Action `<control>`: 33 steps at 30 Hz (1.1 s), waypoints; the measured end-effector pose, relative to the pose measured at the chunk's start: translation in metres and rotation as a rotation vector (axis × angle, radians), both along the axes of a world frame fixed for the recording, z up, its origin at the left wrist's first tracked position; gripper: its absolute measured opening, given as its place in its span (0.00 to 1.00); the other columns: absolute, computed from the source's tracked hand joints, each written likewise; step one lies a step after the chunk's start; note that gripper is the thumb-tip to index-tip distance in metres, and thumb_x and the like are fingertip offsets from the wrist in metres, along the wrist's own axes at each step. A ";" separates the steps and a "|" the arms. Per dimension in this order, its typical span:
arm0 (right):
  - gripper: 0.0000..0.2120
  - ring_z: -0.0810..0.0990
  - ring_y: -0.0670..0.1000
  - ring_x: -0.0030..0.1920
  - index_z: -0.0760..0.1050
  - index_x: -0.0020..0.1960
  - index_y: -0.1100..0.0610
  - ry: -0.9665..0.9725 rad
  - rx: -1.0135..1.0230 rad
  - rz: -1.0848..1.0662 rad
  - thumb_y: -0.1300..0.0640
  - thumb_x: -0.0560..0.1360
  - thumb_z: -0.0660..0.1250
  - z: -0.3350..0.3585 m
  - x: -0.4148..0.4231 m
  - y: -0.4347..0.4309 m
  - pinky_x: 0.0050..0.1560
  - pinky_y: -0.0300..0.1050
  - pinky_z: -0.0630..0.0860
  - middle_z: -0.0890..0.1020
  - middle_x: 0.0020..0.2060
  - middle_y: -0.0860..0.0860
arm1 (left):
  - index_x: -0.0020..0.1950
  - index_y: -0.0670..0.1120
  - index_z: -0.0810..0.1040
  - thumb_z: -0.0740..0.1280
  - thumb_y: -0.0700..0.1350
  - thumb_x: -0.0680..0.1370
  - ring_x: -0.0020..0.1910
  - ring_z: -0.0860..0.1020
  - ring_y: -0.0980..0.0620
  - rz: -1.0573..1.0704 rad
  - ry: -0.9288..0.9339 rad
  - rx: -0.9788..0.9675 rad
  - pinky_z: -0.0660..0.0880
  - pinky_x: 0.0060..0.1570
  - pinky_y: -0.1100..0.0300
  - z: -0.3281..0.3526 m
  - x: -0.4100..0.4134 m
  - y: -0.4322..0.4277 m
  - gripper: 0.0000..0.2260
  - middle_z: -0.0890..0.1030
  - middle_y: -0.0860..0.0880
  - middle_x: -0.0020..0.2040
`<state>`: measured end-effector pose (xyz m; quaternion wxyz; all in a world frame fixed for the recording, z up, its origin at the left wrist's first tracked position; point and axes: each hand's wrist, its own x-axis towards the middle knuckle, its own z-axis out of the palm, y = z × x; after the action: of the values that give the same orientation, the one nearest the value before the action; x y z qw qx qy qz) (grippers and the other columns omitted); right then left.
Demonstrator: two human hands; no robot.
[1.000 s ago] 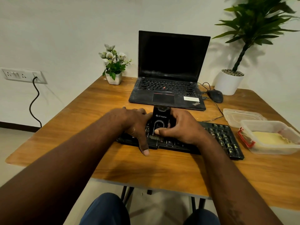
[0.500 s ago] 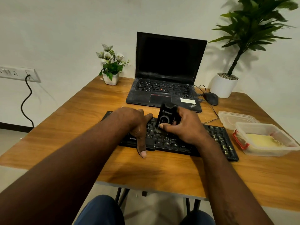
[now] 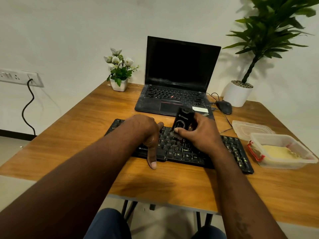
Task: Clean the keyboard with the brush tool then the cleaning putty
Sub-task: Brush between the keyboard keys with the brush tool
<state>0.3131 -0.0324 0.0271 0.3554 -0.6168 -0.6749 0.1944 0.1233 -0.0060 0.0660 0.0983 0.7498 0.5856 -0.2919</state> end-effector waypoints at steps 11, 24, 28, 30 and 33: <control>0.25 0.85 0.43 0.54 0.75 0.61 0.43 0.167 -0.116 0.387 0.55 0.69 0.82 -0.002 -0.001 -0.036 0.52 0.43 0.84 0.85 0.53 0.45 | 0.84 0.60 0.41 0.83 0.66 0.55 0.79 0.61 0.37 -0.013 -0.036 0.019 0.70 0.68 0.36 0.001 -0.003 -0.003 0.70 0.54 0.49 0.83; 0.26 0.83 0.40 0.51 0.75 0.63 0.43 -0.028 -0.125 0.278 0.51 0.68 0.81 0.010 -0.006 -0.039 0.54 0.43 0.83 0.84 0.53 0.42 | 0.84 0.58 0.38 0.83 0.65 0.58 0.80 0.59 0.35 -0.018 -0.041 0.008 0.70 0.69 0.36 0.002 -0.002 -0.004 0.69 0.52 0.47 0.83; 0.29 0.83 0.49 0.51 0.76 0.68 0.51 -0.278 0.071 -0.098 0.46 0.70 0.80 0.017 0.004 -0.023 0.52 0.50 0.83 0.85 0.57 0.49 | 0.84 0.57 0.36 0.83 0.65 0.59 0.81 0.55 0.35 -0.009 -0.039 0.007 0.68 0.69 0.35 0.002 -0.002 -0.005 0.69 0.47 0.47 0.85; 0.28 0.84 0.50 0.52 0.77 0.66 0.51 -0.195 0.070 -0.105 0.46 0.70 0.80 0.019 0.012 -0.021 0.49 0.49 0.83 0.85 0.55 0.48 | 0.84 0.56 0.36 0.83 0.64 0.60 0.81 0.55 0.35 -0.013 -0.035 0.006 0.67 0.70 0.35 0.003 -0.001 -0.007 0.68 0.48 0.47 0.85; 0.25 0.85 0.47 0.50 0.76 0.62 0.49 0.052 -0.171 0.121 0.51 0.69 0.81 0.016 0.013 -0.031 0.44 0.40 0.83 0.84 0.51 0.46 | 0.84 0.56 0.37 0.83 0.63 0.62 0.81 0.55 0.36 -0.016 -0.038 0.014 0.67 0.70 0.35 0.005 0.000 -0.009 0.67 0.48 0.47 0.85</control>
<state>0.3261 -0.0631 0.0427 0.3065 -0.5976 -0.6824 0.2885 0.1231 -0.0150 0.0713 0.1017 0.7606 0.5796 -0.2742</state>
